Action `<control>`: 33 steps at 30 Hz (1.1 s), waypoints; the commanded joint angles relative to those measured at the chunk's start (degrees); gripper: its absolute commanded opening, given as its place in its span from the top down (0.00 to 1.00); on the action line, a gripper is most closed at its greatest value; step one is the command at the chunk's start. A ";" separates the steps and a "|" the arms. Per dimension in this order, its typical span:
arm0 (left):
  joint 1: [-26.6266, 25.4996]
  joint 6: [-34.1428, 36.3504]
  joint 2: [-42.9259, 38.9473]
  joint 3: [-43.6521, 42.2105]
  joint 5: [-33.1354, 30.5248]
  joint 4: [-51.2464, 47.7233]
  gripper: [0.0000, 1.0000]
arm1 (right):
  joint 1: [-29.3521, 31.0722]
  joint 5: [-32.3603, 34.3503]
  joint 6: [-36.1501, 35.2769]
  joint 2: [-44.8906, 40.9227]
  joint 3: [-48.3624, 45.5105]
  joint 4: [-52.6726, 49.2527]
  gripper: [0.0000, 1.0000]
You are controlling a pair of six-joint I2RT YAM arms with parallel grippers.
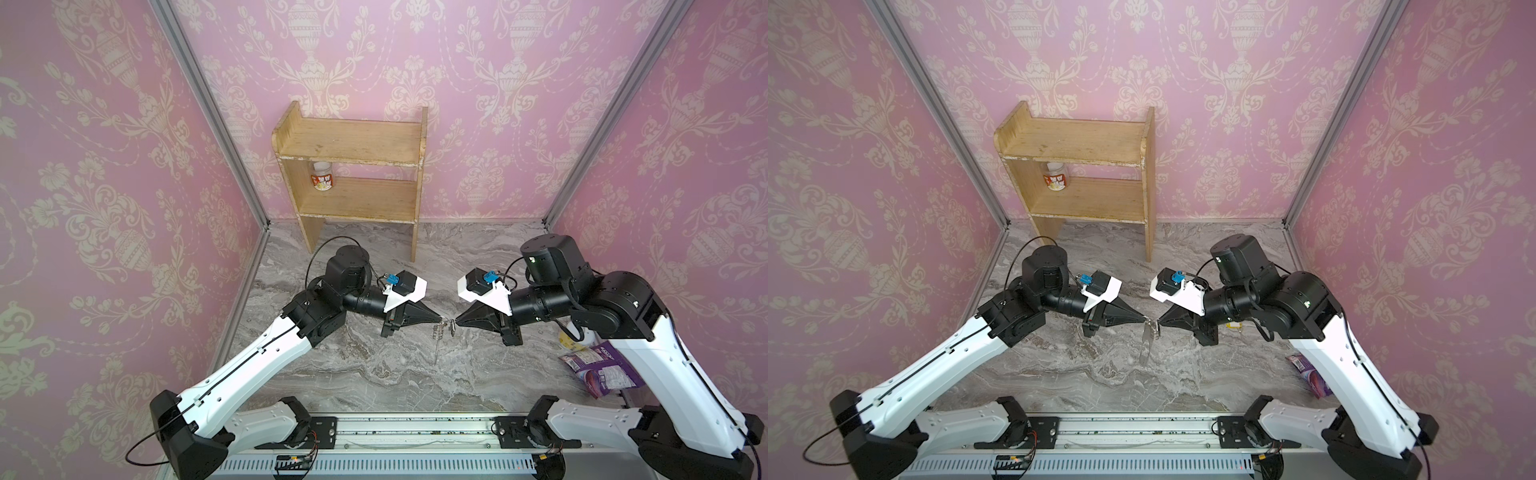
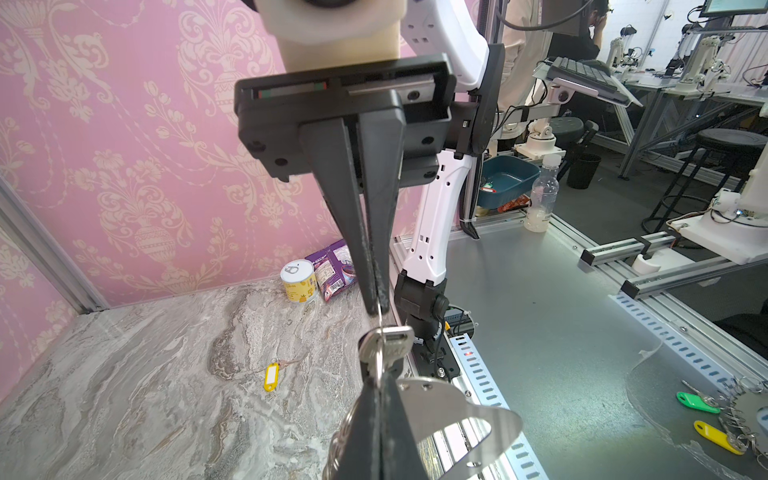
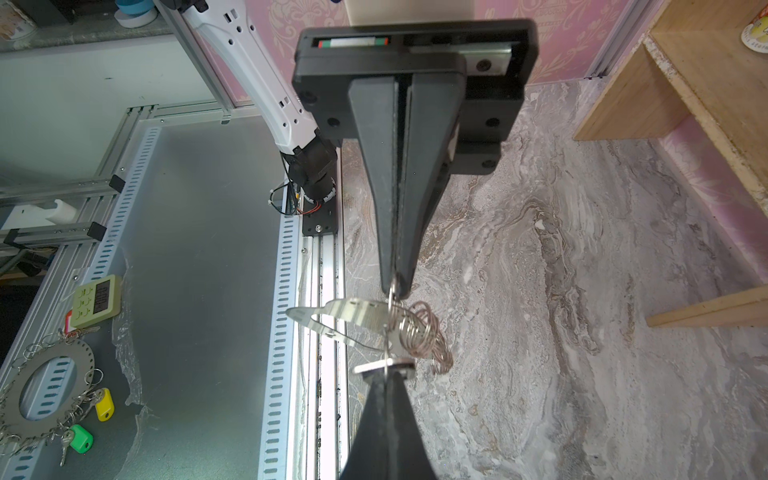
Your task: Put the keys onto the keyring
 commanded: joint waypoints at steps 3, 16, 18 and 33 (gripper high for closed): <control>-0.72 1.57 -0.50 0.79 2.04 -0.50 1.00 | -0.15 -2.23 -1.10 0.42 1.14 -0.45 1.00; -1.01 2.08 -0.24 1.23 1.87 -1.14 1.00 | 0.69 -1.55 -0.86 1.13 1.32 -0.28 1.00; -1.00 2.17 -0.23 1.17 1.76 -1.30 1.00 | 0.81 -1.36 -0.75 1.13 1.44 -0.32 1.00; -1.14 3.43 0.21 2.15 0.46 -3.20 1.00 | 1.85 -0.84 -0.75 1.31 1.83 -0.71 1.00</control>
